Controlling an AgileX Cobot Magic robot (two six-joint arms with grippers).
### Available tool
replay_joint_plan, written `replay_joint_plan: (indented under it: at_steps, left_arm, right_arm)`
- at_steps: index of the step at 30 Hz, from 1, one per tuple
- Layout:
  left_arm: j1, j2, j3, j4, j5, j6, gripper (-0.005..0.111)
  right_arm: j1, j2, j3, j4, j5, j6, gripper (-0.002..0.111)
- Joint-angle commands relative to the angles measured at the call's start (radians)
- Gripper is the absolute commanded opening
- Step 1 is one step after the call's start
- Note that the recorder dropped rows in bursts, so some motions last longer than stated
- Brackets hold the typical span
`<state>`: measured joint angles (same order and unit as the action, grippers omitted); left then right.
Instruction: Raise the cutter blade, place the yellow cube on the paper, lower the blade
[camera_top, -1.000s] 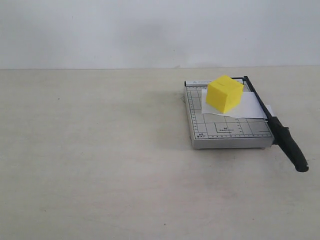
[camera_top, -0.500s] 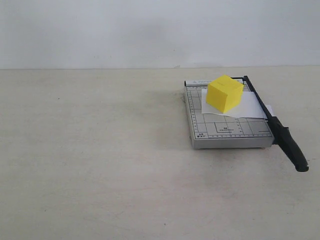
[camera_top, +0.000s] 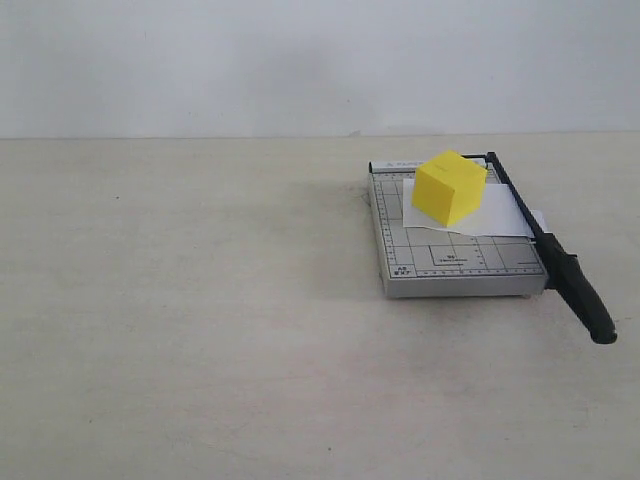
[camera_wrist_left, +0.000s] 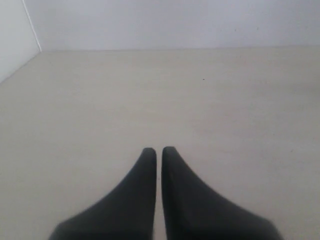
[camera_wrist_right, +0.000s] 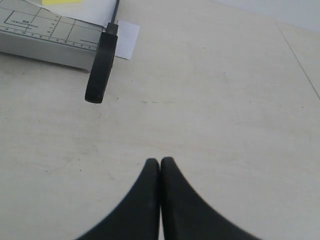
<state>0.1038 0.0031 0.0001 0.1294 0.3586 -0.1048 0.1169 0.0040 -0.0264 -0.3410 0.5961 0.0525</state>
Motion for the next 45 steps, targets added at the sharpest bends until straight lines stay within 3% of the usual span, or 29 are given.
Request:
replay_joint_plan:
  at_steps: [1, 10, 45]
  left_arm:
    - [-0.011, -0.003, 0.000, -0.113, 0.001, 0.016, 0.004]
    - [-0.023, -0.003, 0.000, -0.084, -0.002, 0.085, 0.004]
    - [-0.023, -0.003, 0.000, -0.084, -0.002, 0.088, 0.004]
  right_arm:
    - [-0.006, -0.004, 0.005, -0.006, -0.008, 0.002, -0.001]
    - [-0.006, -0.004, 0.005, -0.006, -0.008, 0.002, -0.001]
    - [-0.006, -0.004, 0.005, -0.006, -0.006, 0.002, -0.001]
